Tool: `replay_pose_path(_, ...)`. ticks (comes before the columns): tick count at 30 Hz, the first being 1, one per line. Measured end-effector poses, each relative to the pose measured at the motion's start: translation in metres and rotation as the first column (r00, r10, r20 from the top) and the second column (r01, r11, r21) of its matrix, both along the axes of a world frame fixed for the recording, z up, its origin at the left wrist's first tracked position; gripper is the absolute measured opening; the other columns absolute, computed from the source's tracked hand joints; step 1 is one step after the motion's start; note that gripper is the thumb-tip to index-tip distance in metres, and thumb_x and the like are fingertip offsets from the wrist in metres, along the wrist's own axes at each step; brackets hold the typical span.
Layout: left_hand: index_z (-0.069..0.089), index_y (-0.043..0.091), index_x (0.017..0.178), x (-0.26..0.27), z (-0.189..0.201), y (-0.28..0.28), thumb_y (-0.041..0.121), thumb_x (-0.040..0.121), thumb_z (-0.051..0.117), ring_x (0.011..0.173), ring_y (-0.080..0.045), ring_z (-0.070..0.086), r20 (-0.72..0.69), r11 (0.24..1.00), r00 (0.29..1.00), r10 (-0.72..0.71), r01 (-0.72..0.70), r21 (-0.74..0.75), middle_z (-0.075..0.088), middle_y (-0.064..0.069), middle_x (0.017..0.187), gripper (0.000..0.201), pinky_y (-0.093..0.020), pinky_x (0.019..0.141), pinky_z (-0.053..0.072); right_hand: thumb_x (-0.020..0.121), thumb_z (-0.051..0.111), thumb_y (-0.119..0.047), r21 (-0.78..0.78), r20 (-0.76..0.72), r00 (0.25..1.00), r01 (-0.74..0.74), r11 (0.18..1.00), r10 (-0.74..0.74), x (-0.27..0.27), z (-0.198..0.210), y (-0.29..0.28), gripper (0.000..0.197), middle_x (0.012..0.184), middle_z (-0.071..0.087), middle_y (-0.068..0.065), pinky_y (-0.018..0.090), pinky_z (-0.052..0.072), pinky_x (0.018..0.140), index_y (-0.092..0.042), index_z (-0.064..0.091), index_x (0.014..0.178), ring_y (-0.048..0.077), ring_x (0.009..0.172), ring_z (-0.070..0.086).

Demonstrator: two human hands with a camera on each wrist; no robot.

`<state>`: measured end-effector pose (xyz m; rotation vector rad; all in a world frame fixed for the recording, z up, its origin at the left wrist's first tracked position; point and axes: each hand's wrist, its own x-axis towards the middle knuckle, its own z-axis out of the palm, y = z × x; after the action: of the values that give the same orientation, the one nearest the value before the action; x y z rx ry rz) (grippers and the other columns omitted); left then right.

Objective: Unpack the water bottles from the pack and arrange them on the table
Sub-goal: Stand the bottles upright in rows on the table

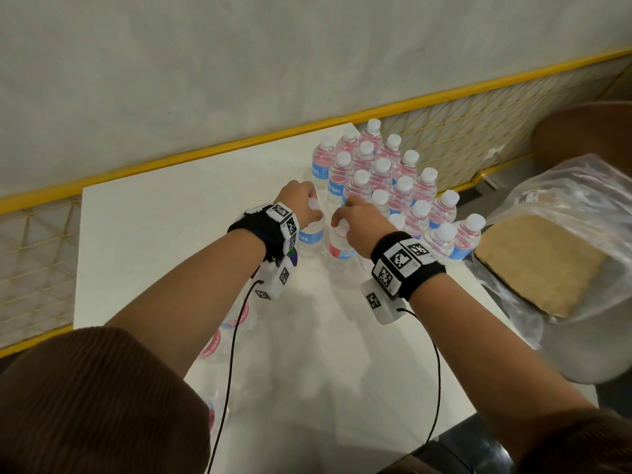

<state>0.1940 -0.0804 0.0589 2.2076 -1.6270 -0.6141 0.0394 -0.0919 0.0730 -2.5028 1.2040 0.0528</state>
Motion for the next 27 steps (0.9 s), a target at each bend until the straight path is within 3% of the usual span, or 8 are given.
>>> replay_pose_path(3,0.057,0.003,0.108,0.002,0.000,-0.002,0.018,0.079,0.070,0.099,-0.036,0.058,-0.038,0.998,0.999,0.039,-0.041,-0.041,0.052,-0.020,0.114,0.035,-0.036,0.082,0.049,0.086,0.047,0.007,-0.008,0.041,0.999,0.015,1.000,-0.015,0.004,-0.003,-0.003,0.043,0.121,0.047,0.012,0.035,0.042,0.091,-0.014,0.058,0.122,0.035,0.108,0.049)
replay_pose_path(6,0.054,0.007,0.116,0.004,-0.007,0.002,0.020,0.081,0.070,0.104,-0.033,0.055,-0.096,0.996,0.993,0.063,-0.068,-0.055,0.048,-0.018,0.119,0.041,-0.031,0.086,0.043,0.085,0.049,0.008,-0.009,0.153,0.986,0.065,0.998,-0.063,0.005,-0.010,-0.002,0.048,0.116,0.049,0.013,0.035,0.042,0.089,-0.016,0.055,0.126,0.035,0.105,0.050)
replay_pose_path(10,0.043,0.017,0.132,0.012,-0.023,0.014,0.015,0.076,0.071,0.116,-0.035,0.051,-0.174,0.995,0.979,0.104,-0.101,0.023,0.043,-0.017,0.127,0.062,-0.039,0.099,0.044,0.086,0.052,0.003,0.026,0.276,0.948,0.155,0.988,-0.156,-0.002,-0.023,0.006,0.052,0.115,0.052,0.015,0.029,0.039,0.088,-0.020,0.051,0.133,0.031,0.108,0.049)
replay_pose_path(16,0.036,0.019,0.141,0.019,-0.028,0.021,0.011,0.084,0.067,0.114,-0.032,0.056,-0.226,0.998,0.973,0.056,-0.049,0.033,0.053,-0.013,0.131,0.066,-0.031,0.092,0.041,0.089,0.060,-0.015,0.039,0.217,0.952,0.211,0.977,-0.214,0.012,-0.018,-0.001,0.045,0.123,0.050,0.017,0.036,0.043,0.091,-0.013,0.046,0.132,0.034,0.109,0.053)
replay_pose_path(21,0.033,0.018,0.142,0.017,-0.033,0.022,0.011,0.082,0.069,0.114,-0.032,0.056,-0.289,0.994,0.952,0.102,-0.108,-0.005,0.054,-0.015,0.130,0.070,-0.031,0.091,0.042,0.089,0.061,-0.023,0.133,0.256,0.908,0.306,0.943,-0.331,0.013,-0.019,0.001,0.050,0.124,0.049,0.016,0.030,0.041,0.088,-0.013,0.041,0.134,0.032,0.109,0.054)
replay_pose_path(24,0.004,0.015,0.151,0.011,-0.049,0.023,0.009,0.073,0.078,0.126,-0.031,0.048,-0.383,0.985,0.908,0.169,-0.140,0.103,0.043,-0.015,0.142,0.107,-0.037,0.100,0.040,0.089,0.060,-0.022,0.202,0.198,0.912,0.322,0.925,-0.360,0.007,-0.028,0.004,0.061,0.131,0.053,0.014,0.035,0.042,0.095,-0.015,0.033,0.143,0.031,0.116,0.053)
replay_pose_path(27,-0.024,0.009,0.147,-0.011,-0.067,0.028,0.018,0.063,0.087,0.142,-0.025,0.027,-0.408,0.973,0.897,0.169,-0.087,0.212,0.017,-0.009,0.157,0.139,-0.038,0.114,0.021,0.089,0.058,-0.016,0.264,0.244,0.885,0.333,0.905,-0.396,0.004,-0.037,0.012,0.060,0.128,0.057,0.013,0.032,0.044,0.087,-0.014,0.031,0.144,0.031,0.111,0.057)
